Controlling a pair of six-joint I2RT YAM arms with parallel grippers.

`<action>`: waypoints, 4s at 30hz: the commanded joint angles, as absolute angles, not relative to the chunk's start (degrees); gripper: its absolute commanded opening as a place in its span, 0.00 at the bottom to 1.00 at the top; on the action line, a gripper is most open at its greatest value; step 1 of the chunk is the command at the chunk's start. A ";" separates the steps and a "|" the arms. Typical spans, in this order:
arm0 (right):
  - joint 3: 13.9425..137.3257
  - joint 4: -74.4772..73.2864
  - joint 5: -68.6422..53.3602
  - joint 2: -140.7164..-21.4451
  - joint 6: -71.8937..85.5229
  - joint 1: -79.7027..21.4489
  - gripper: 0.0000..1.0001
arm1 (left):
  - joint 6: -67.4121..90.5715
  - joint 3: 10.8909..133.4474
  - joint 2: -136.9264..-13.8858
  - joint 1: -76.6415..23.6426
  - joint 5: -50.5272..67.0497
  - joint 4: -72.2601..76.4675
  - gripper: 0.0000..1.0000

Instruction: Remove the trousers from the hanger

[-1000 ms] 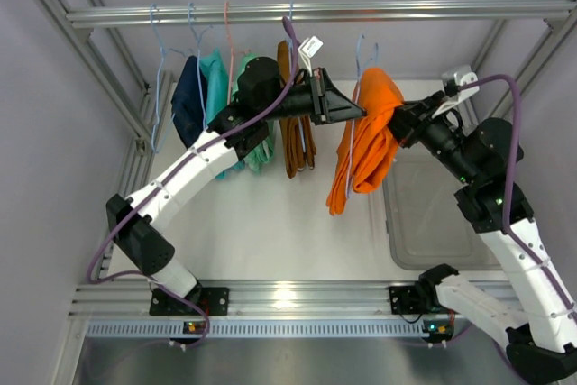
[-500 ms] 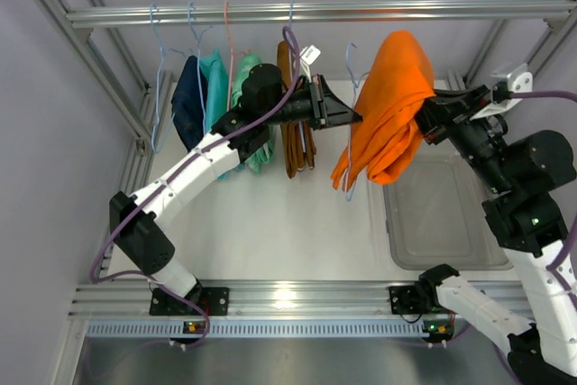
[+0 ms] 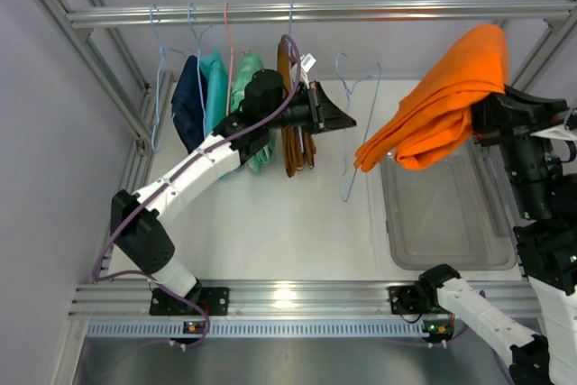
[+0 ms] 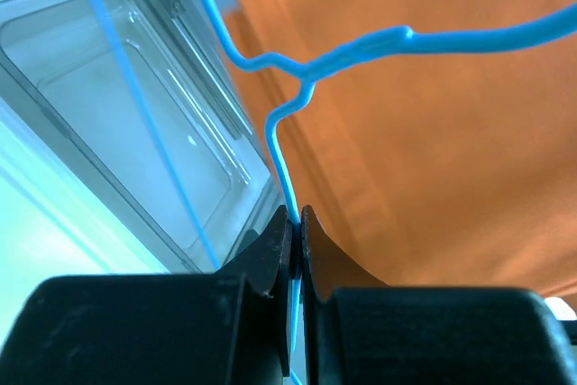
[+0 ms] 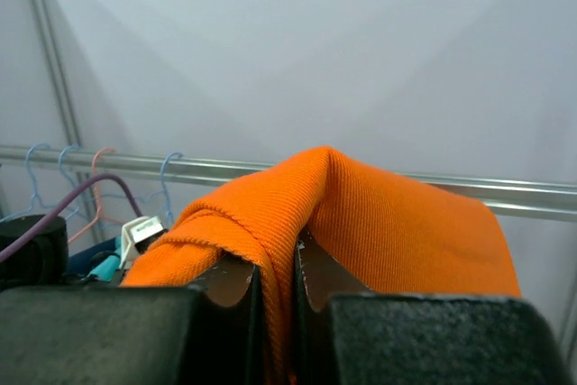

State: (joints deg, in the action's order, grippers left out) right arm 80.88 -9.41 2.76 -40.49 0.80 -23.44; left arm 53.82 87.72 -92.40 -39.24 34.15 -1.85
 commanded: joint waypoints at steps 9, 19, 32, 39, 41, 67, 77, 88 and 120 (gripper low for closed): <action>79.64 -5.71 12.91 -27.26 -13.96 -18.81 0.00 | 50.71 88.95 -90.62 -37.62 32.52 -1.85 0.00; 67.61 -14.58 16.08 -15.57 -22.41 -17.14 0.00 | 49.57 89.38 -89.56 -35.95 32.08 -2.64 0.00; 59.33 -26.44 18.46 -3.61 -25.14 -14.77 0.00 | 49.83 90.79 -88.95 -32.87 31.90 -2.02 0.00; 57.31 -30.75 20.99 -2.64 -26.10 -11.61 0.00 | 49.92 89.74 -88.59 -32.78 31.82 -1.85 0.00; 55.82 -31.55 21.09 -2.55 -26.02 -10.11 0.00 | 49.92 89.56 -88.68 -32.87 31.82 -1.85 0.00; 38.51 -17.88 20.73 -16.14 -20.04 -4.39 0.02 | 50.28 89.56 -89.56 -31.73 32.96 -1.93 0.00; 34.01 4.72 22.41 -35.93 -16.18 -4.39 0.05 | 50.10 89.47 -90.44 -31.29 34.01 -2.20 0.00; 37.78 9.96 13.72 -51.33 -12.85 -4.39 0.93 | 49.22 88.77 -90.70 -31.29 35.42 -1.49 0.00; 49.66 -5.19 -40.78 -31.01 24.60 -5.18 0.52 | 36.56 99.04 -88.50 -59.58 -19.15 -23.38 0.00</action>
